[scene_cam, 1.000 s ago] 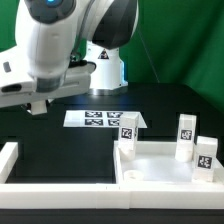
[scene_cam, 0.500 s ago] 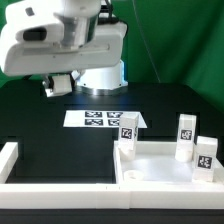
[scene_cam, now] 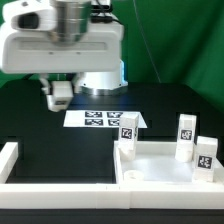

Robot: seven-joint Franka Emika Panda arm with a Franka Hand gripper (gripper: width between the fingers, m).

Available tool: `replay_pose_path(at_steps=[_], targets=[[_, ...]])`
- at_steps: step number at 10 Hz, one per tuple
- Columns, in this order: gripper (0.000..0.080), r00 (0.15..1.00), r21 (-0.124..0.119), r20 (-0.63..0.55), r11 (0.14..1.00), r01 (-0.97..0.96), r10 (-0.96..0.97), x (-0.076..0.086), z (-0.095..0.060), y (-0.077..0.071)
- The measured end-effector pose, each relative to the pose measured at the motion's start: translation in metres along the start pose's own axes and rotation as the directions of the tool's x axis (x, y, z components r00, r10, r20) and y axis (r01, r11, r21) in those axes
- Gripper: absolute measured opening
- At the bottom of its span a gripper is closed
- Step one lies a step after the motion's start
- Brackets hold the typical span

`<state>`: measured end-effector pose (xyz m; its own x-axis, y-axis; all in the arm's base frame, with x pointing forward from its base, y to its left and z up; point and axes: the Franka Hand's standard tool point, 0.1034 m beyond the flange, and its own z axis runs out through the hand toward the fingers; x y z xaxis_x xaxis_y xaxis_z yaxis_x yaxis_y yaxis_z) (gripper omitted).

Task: Assemble square table

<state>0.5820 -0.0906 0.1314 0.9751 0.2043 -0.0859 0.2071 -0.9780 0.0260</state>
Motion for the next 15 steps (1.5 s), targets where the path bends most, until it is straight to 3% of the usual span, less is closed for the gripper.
replay_pose_path(at_steps=[2,3,7,9,10,11,12,13,15], targets=[[0.0291,0.990,-0.006,-0.122,0.997,-0.073,0.072,0.046,-0.013,-0.015],[0.0291,0.984,-0.020,-0.166,0.998,-0.063,0.059,0.054,-0.017,-0.016],[0.0291,0.893,-0.160,-0.451,0.984,-0.073,-0.007,0.050,-0.016,0.010],[0.0291,0.845,-0.150,-0.535,0.985,-0.083,-0.011,0.071,-0.022,-0.004],[0.0291,0.813,-0.122,-0.582,0.988,-0.092,0.004,0.090,-0.027,-0.018],[0.0291,0.804,-0.052,-0.591,0.992,-0.117,0.064,0.110,-0.031,-0.039],[0.0291,0.803,-0.030,-0.591,0.993,-0.110,0.071,0.124,-0.038,-0.051],[0.0291,0.801,-0.050,-0.596,0.994,-0.102,0.052,0.121,-0.036,-0.045],[0.0291,0.803,-0.048,-0.594,0.994,-0.103,0.055,0.120,-0.034,-0.046]])
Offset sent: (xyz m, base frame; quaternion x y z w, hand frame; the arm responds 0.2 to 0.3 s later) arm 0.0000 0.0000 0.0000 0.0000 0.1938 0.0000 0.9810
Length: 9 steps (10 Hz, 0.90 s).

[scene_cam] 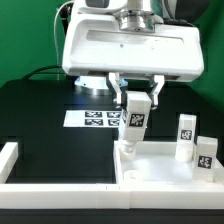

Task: Assemble square table

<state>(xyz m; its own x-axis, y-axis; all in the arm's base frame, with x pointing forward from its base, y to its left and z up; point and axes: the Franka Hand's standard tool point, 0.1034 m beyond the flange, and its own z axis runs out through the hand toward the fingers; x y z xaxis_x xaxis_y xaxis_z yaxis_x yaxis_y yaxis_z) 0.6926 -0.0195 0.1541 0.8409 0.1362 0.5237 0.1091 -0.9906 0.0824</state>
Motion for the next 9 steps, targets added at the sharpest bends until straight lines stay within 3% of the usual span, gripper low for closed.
replay_pose_path(at_steps=[1,2,3,5,6,9], targets=[[0.0291,0.999,-0.008,-0.002,0.999,0.044,-0.044,-0.006,0.000,0.008],[0.0291,0.999,0.003,0.016,0.999,0.050,-0.050,-0.030,0.002,0.026],[0.0291,1.000,0.044,0.014,0.999,0.020,-0.020,-0.037,0.005,0.026],[0.0291,0.998,0.099,-0.029,0.993,-0.061,0.064,-0.032,0.008,-0.005],[0.0291,0.995,0.107,-0.029,0.990,-0.089,0.092,-0.027,0.006,-0.016],[0.0291,0.996,0.102,-0.027,0.992,-0.080,0.083,-0.029,0.007,-0.013]])
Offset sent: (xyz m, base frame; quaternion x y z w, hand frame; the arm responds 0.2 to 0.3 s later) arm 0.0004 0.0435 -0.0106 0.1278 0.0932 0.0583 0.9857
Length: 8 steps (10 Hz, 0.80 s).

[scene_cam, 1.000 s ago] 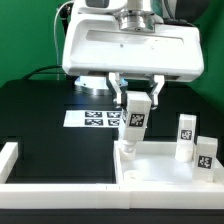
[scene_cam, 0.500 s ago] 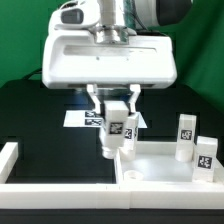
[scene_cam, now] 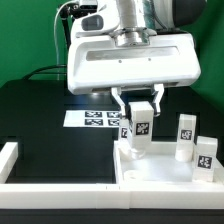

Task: Assemble square table

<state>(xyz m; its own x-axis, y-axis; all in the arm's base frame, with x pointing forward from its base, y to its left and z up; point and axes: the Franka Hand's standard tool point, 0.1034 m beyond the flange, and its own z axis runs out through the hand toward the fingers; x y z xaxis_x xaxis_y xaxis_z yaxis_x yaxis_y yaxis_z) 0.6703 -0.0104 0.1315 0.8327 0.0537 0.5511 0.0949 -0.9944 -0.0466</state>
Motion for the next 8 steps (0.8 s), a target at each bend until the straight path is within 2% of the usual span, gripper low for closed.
replay_pose_path(at_steps=[1,2,3,4,5,6,8], targets=[[0.0291,1.000,-0.002,-0.002,1.000,0.000,0.000,-0.001,0.001,0.000],[0.0291,0.999,-0.034,-0.044,0.999,0.001,-0.003,-0.007,0.005,0.000],[0.0291,0.998,-0.052,-0.069,0.999,0.010,-0.014,-0.013,0.009,-0.008],[0.0291,0.997,-0.060,-0.072,0.998,0.022,-0.026,-0.013,0.010,-0.009],[0.0291,0.997,-0.067,-0.071,0.997,0.025,-0.030,-0.013,0.010,-0.004],[0.0291,0.997,-0.070,-0.066,0.997,0.021,-0.026,-0.015,0.010,0.003],[0.0291,0.998,-0.071,-0.057,0.997,0.014,-0.018,-0.021,0.014,0.007]])
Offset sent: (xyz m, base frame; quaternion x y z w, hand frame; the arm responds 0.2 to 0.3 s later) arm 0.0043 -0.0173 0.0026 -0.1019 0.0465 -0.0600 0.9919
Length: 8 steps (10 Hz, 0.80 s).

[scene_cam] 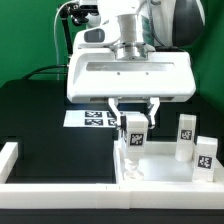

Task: Assemble square table

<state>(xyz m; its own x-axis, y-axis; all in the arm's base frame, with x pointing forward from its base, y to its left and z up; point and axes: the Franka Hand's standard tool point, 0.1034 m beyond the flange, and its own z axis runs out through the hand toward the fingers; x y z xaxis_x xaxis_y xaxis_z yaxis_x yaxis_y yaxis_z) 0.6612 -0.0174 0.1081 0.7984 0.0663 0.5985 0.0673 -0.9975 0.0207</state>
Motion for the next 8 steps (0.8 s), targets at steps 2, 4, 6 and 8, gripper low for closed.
replay_pose_path(at_steps=[2,4,6,8], targets=[[0.0291,1.000,0.000,0.011,1.000,-0.002,0.002,-0.007,0.005,0.002],[0.0291,1.000,0.002,0.003,1.000,-0.005,0.005,-0.006,0.008,-0.002],[0.0291,1.000,0.008,0.005,1.000,-0.008,0.008,-0.004,0.010,-0.005],[0.0291,1.000,0.013,0.016,1.000,-0.009,0.009,-0.007,0.013,-0.006]])
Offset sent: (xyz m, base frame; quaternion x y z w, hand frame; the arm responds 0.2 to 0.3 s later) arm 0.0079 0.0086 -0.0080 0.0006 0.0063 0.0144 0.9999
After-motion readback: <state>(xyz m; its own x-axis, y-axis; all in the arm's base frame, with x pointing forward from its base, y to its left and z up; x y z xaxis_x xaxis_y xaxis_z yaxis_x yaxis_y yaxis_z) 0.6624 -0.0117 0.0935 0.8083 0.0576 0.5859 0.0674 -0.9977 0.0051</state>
